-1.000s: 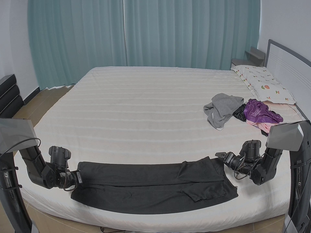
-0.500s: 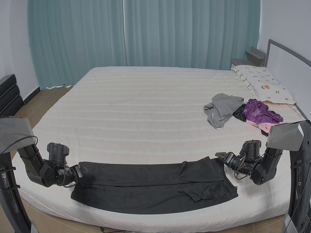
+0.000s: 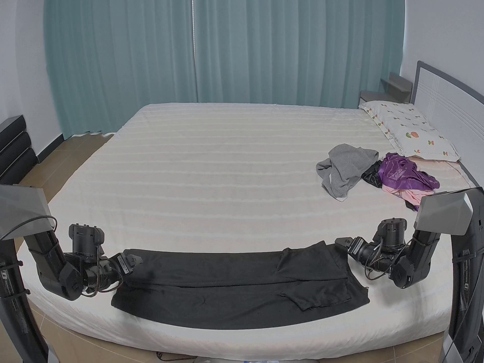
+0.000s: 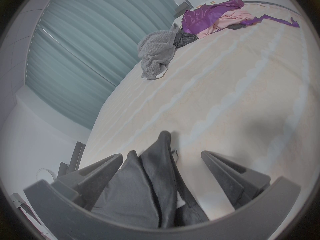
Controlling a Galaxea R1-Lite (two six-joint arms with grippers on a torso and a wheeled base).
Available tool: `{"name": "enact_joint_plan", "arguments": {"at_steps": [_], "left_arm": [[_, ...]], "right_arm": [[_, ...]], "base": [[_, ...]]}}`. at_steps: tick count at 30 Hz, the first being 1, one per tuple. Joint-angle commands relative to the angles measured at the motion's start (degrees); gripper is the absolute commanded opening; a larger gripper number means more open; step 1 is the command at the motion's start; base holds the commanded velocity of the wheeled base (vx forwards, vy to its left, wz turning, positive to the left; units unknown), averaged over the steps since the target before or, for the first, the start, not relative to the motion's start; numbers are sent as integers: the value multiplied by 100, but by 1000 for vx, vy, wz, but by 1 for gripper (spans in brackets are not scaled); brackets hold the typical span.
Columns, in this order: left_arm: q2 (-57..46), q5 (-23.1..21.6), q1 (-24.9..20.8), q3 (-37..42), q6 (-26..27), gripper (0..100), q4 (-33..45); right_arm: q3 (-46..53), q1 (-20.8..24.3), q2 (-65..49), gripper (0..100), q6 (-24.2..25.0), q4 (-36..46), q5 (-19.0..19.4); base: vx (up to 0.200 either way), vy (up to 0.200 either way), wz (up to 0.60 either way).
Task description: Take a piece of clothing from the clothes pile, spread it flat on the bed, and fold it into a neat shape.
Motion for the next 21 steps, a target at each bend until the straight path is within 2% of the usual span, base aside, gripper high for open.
{"name": "enact_joint_plan", "arguments": {"at_steps": [1, 4, 13, 21], "left_arm": [[38, -122, 31, 29, 0, 100, -5], [29, -280, 31, 29, 0, 100, -14], [100, -298, 75, -138, 8, 100, -22], [609, -447, 373, -1228, 167, 100, -14]], "right_arm": [[8, 1, 17, 100, -2, -35, 8], [34, 9, 25, 100, -2, -114, -1], [43, 1, 25, 100, -2, -122, -1], [43, 1, 34, 100, -2, -122, -1]], "base": [[0, 0, 0], [0, 0, 0], [0, 0, 0], [0, 0, 0]]}}
